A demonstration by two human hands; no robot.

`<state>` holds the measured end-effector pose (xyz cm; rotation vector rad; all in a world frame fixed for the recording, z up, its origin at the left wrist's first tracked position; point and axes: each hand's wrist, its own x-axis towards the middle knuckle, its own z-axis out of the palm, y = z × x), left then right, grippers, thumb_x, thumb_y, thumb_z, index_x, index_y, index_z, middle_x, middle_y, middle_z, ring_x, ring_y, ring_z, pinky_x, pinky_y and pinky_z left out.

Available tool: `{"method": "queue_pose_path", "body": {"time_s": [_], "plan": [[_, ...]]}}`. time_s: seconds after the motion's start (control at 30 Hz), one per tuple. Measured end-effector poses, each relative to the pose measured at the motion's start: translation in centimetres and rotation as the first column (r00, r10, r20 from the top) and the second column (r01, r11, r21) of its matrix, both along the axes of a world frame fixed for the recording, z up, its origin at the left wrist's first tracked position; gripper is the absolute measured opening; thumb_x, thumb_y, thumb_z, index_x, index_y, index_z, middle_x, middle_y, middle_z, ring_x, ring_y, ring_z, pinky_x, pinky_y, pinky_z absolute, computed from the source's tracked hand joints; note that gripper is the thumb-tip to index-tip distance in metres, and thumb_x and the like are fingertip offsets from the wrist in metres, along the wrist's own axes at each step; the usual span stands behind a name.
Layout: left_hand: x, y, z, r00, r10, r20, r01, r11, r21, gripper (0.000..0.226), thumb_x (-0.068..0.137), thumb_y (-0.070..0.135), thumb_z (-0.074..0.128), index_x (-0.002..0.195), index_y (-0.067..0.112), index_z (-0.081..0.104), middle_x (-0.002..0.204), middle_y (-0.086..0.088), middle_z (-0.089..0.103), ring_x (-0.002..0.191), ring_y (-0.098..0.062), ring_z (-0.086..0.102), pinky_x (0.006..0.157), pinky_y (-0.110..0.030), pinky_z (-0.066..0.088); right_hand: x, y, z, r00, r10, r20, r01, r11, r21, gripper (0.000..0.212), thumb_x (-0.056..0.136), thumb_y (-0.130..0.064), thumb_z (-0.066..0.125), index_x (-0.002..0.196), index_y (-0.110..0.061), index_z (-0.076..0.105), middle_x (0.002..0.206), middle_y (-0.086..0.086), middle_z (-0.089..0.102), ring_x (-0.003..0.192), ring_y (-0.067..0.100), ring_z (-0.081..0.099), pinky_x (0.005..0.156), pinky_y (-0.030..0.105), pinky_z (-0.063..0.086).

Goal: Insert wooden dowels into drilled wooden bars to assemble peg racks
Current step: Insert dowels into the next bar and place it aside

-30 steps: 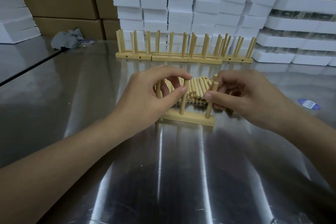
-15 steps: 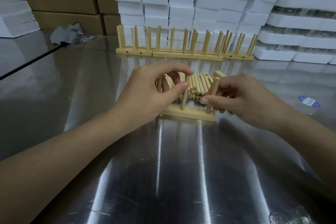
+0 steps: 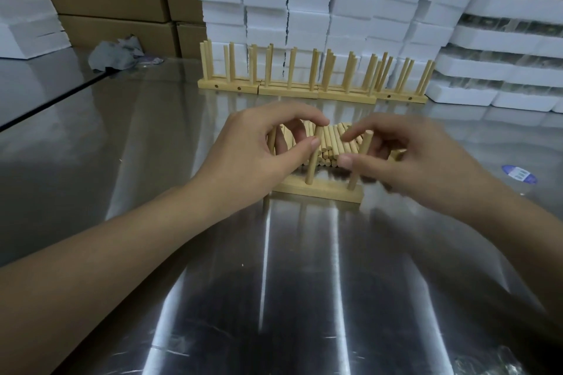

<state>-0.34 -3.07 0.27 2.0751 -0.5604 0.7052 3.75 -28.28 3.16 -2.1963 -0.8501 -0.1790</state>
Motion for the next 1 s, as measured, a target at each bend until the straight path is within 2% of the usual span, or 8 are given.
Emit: {"method": "queue_pose_path", "body": {"time_s": [0.13,0.2,0.3,0.4,0.57,0.7,0.83,1.0], "plan": [[0.0,-0.1,0.0,1.000,-0.006,-0.012,0.006,1.000,-0.008,0.025,0.096,0.022,0.078,0.119,0.034,0.076,0.091,0.012,0.071,0.072,-0.019,0.061,0.065,-0.018,0.048,0.0,-0.3,0.8,1.000,0.027,0.015,-0.030,0.984,0.177,0.019,0.091,-0.046,0.078,0.108,-0.038,0.075,0.099,-0.008,0.074,0.095,0.013,0.072,0.075,0.024,0.060],[0.0,0.0,0.0,1.000,-0.009,-0.011,0.009,1.000,-0.007,0.026,0.096,0.021,0.078,0.119,0.033,0.076,0.091,0.012,0.071,0.072,-0.017,0.061,0.065,-0.016,0.047,-0.1,-0.3,0.7,0.998,0.064,-0.001,-0.062,0.973,0.221,0.012,0.094,-0.030,0.078,0.105,-0.034,0.075,0.101,-0.005,0.075,0.099,0.015,0.073,0.078,0.029,0.061],[0.0,0.0,0.1,1.000,-0.011,-0.016,0.011,1.000,-0.003,0.026,0.097,0.022,0.078,0.120,0.033,0.076,0.090,0.013,0.070,0.070,-0.015,0.060,0.065,-0.016,0.047,0.0,-0.1,0.4,0.997,0.053,0.048,-0.063,0.966,0.251,0.017,0.095,-0.018,0.079,0.103,-0.031,0.073,0.093,0.000,0.074,0.090,0.017,0.072,0.072,0.039,0.062],[-0.1,-0.1,0.0,1.000,-0.007,-0.021,0.007,1.000,-0.003,0.026,0.097,0.022,0.077,0.120,0.034,0.075,0.089,0.012,0.069,0.066,-0.014,0.057,0.062,-0.017,0.047,0.1,0.2,0.1,0.995,0.032,0.098,-0.054,0.972,0.229,0.017,0.094,-0.021,0.081,0.101,-0.034,0.072,0.090,0.003,0.069,0.082,0.021,0.069,0.068,0.043,0.061],[-0.1,-0.1,0.0,1.000,-0.010,-0.020,0.010,1.000,0.002,0.027,0.098,0.022,0.077,0.122,0.033,0.074,0.089,0.013,0.069,0.065,-0.016,0.058,0.062,-0.019,0.048,0.1,0.1,-0.4,0.997,0.008,0.076,-0.024,0.976,0.215,0.017,0.089,-0.030,0.084,0.102,-0.031,0.072,0.083,-0.003,0.067,0.073,0.018,0.070,0.061,0.029,0.059],[-0.1,-0.1,-0.1,1.000,-0.011,-0.023,0.010,1.000,-0.004,0.028,0.098,0.022,0.077,0.123,0.034,0.073,0.090,0.011,0.069,0.066,-0.014,0.060,0.062,-0.017,0.048,0.4,-0.1,-0.6,1.000,0.022,0.008,-0.022,0.998,0.063,0.017,0.084,-0.043,0.084,0.094,-0.032,0.075,0.079,-0.004,0.070,0.067,0.014,0.066,0.057,0.016,0.048],[0.0,-0.1,-0.1,1.000,-0.006,-0.023,0.006,1.000,0.005,0.029,0.098,0.022,0.077,0.124,0.034,0.073,0.091,0.013,0.068,0.069,-0.015,0.062,0.064,-0.017,0.050,0.8,-0.3,-0.9,0.999,-0.013,-0.031,0.007,0.984,-0.177,0.036,0.073,-0.068,0.073,0.087,-0.036,0.079,0.074,-0.007,0.065,0.066,0.010,0.057,0.059,0.023,0.045],[-0.1,-0.2,-0.2,1.000,-0.001,-0.019,0.001,1.000,0.006,0.031,0.099,0.022,0.075,0.127,0.035,0.071,0.094,0.013,0.068,0.072,-0.017,0.063,0.065,-0.019,0.052,0.9,-0.3,-1.0,0.994,-0.015,-0.112,-0.018,0.956,-0.293,0.032,0.076,-0.064,0.078,0.093,-0.038,0.078,0.074,-0.014,0.065,0.065,0.006,0.056,0.058,0.020,0.044]]}}
